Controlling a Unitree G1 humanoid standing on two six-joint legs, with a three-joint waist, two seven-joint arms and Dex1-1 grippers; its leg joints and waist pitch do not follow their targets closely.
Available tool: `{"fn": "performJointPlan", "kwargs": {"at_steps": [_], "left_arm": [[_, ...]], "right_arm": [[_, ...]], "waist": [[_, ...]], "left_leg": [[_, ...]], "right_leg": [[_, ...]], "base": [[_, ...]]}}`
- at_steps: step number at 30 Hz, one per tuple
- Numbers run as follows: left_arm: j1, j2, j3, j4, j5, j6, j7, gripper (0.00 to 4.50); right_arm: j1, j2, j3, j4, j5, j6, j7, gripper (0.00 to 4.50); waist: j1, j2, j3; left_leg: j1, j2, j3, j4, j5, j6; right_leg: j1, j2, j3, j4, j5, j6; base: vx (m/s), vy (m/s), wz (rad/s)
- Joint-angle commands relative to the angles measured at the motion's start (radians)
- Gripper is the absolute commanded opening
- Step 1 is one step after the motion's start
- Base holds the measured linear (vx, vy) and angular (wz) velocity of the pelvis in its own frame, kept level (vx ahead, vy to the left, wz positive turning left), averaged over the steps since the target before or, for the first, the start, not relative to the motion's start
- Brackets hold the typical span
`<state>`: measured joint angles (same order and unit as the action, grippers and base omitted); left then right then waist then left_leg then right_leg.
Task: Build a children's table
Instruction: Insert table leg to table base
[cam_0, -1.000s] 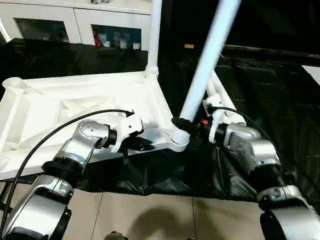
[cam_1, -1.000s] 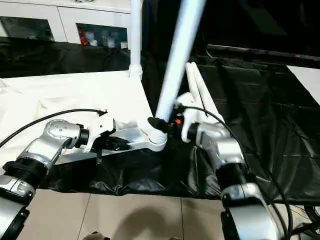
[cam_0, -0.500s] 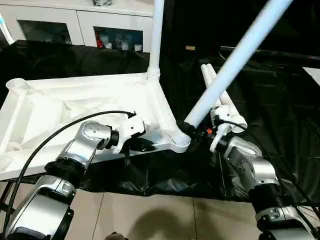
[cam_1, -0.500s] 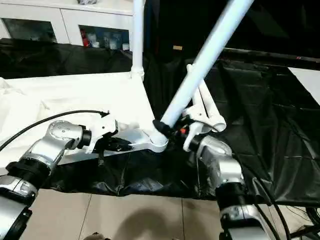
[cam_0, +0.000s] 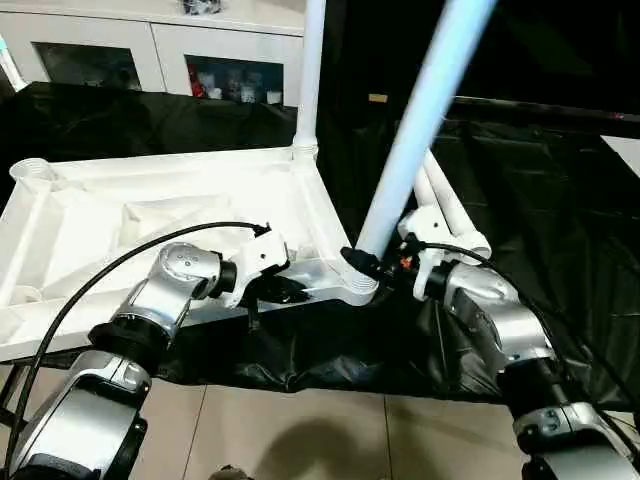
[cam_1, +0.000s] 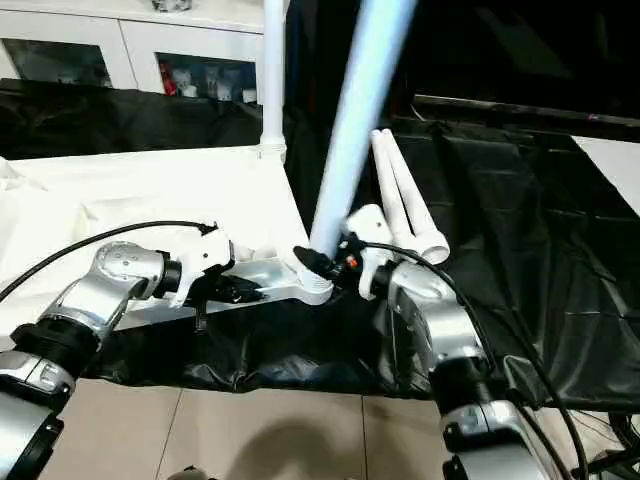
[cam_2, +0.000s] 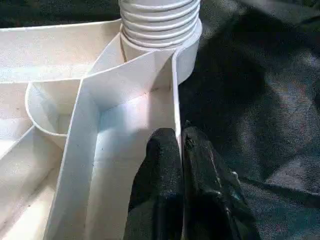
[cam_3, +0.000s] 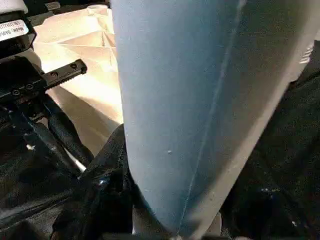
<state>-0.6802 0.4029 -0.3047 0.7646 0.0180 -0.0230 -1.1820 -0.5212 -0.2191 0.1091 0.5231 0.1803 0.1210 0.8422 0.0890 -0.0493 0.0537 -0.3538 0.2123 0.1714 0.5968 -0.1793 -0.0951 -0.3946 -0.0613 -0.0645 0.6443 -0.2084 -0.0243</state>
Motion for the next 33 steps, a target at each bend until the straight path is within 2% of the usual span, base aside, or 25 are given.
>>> {"fn": "performJointPlan", "kwargs": {"at_steps": [1,7,9,13,15,16,18,20,25,26,27,29,31,32,33], "left_arm": [[0.001,-0.008,0.006,-0.023,-0.011,-0.005,-0.021,0.00],[0.014,0.021,-0.008,-0.072,-0.028,0.003,-0.106,0.00],[0.018,0.048,-0.022,-0.095,-0.028,0.001,-0.160,0.00],[0.015,0.063,-0.028,-0.100,-0.029,-0.005,-0.189,0.00],[0.003,0.083,-0.032,-0.096,-0.023,-0.008,-0.217,0.00],[0.001,0.091,-0.032,-0.095,-0.022,-0.010,-0.229,0.00],[-0.001,0.101,-0.030,-0.093,-0.020,-0.012,-0.242,0.00],[-0.009,0.107,-0.026,-0.086,-0.016,-0.011,-0.242,0.00],[-0.020,0.099,-0.011,-0.082,-0.016,0.015,-0.209,0.00],[-0.032,0.078,0.006,-0.073,-0.017,0.045,-0.151,0.00],[-0.037,0.070,0.013,-0.071,-0.018,0.057,-0.129,0.00],[-0.055,0.033,0.039,-0.068,-0.020,0.104,-0.037,0.00],[-0.069,0.004,0.051,-0.071,-0.005,0.136,0.050,0.00],[-0.075,-0.021,0.056,-0.083,0.015,0.160,0.127,0.00],[-0.077,-0.031,0.059,-0.088,0.021,0.174,0.157,0.00]], "right_arm": [[0.022,-0.005,0.055,0.065,-0.028,0.044,0.053,1.86],[0.011,-0.010,0.082,0.084,-0.009,0.043,0.171,1.86],[0.030,-0.028,0.122,0.065,-0.012,0.038,0.250,1.86],[0.045,-0.038,0.142,0.049,-0.010,0.040,0.285,1.86],[0.059,-0.049,0.164,0.040,-0.018,0.031,0.321,1.86],[0.062,-0.051,0.171,0.041,-0.023,0.025,0.331,1.86],[0.062,-0.051,0.178,0.049,-0.032,0.011,0.345,1.86],[0.061,-0.047,0.179,0.060,-0.037,0.000,0.357,1.86],[0.030,-0.018,0.143,0.096,-0.035,-0.003,0.295,1.86],[-0.009,0.009,0.105,0.154,-0.045,-0.016,0.188,1.86],[-0.022,0.018,0.092,0.174,-0.047,-0.020,0.153,1.86],[-0.085,0.056,0.038,0.266,-0.051,-0.031,0.001,1.86],[-0.135,0.081,0.008,0.335,-0.049,-0.034,-0.098,1.86],[-0.165,0.093,0.001,0.378,-0.055,-0.040,-0.153,1.86],[-0.175,0.097,-0.001,0.393,-0.059,-0.044,-0.174,1.86]], "waist": [[-0.005,0.006,-0.058],[-0.002,0.004,-0.062],[-0.001,0.008,-0.061],[0.000,0.006,-0.061],[0.000,0.006,-0.055],[0.001,0.010,-0.055],[-0.001,0.008,-0.053],[-0.001,0.008,-0.054],[-0.004,0.008,-0.055],[-0.005,0.004,-0.054],[-0.009,0.007,-0.052],[-0.015,0.005,-0.054],[-0.016,0.006,-0.056],[-0.020,0.003,-0.056],[-0.022,0.005,-0.057]], "left_leg": [[0.005,0.022,-0.003,-0.075,-0.220,0.000],[0.001,0.022,-0.003,-0.074,-0.188,0.014],[0.004,0.024,-0.002,-0.075,-0.185,0.019],[0.007,0.025,-0.002,-0.078,-0.205,0.014],[0.011,0.026,-0.003,-0.083,-0.253,0.002],[0.013,0.026,-0.004,-0.084,-0.267,-0.002],[0.015,0.027,-0.007,-0.087,-0.299,-0.011],[0.016,0.028,-0.008,-0.087,-0.301,-0.013],[0.014,0.027,-0.009,-0.088,-0.299,-0.016],[0.016,0.028,-0.008,-0.088,-0.301,-0.019],[0.017,0.026,-0.009,-0.088,-0.313,-0.030],[0.012,0.024,-0.013,-0.088,-0.304,-0.049],[0.011,0.025,-0.013,-0.087,-0.292,-0.050],[0.007,0.025,-0.014,-0.088,-0.284,-0.051],[0.010,0.024,-0.011,-0.086,-0.283,-0.052]], "right_leg": [[0.044,-0.078,0.055,-0.096,-0.237,-0.167],[0.050,-0.080,0.055,-0.088,-0.166,-0.188],[0.047,-0.077,0.054,-0.087,-0.141,-0.195],[0.047,-0.076,0.053,-0.087,-0.146,-0.199],[0.043,-0.078,0.053,-0.095,-0.222,-0.189],[0.042,-0.080,0.054,-0.097,-0.243,-0.187],[0.040,-0.081,0.055,-0.104,-0.308,-0.174],[0.039,-0.083,0.056,-0.105,-0.312,-0.173],[0.040,-0.081,0.055,-0.102,-0.296,-0.181],[0.037,-0.081,0.056,-0.104,-0.308,-0.179],[0.033,-0.083,0.055,-0.104,-0.343,-0.181],[0.036,-0.086,0.053,-0.105,-0.387,-0.164],[0.037,-0.085,0.053,-0.105,-0.377,-0.158],[0.038,-0.083,0.052,-0.104,-0.351,-0.164],[0.034,-0.081,0.052,-0.102,-0.328,-0.172]], "base": [[0.000,0.000,0.00],[0.000,0.000,0.00],[0.000,0.000,0.00],[0.000,0.000,0.00],[0.000,0.000,0.00],[0.000,0.000,0.00],[0.000,0.000,0.00],[0.000,0.000,0.00],[0.000,0.000,0.00],[0.000,0.000,0.00],[0.000,0.000,0.00],[0.000,0.000,0.00],[0.000,0.000,0.00],[0.000,0.000,0.00],[0.000,0.000,0.00]]}}
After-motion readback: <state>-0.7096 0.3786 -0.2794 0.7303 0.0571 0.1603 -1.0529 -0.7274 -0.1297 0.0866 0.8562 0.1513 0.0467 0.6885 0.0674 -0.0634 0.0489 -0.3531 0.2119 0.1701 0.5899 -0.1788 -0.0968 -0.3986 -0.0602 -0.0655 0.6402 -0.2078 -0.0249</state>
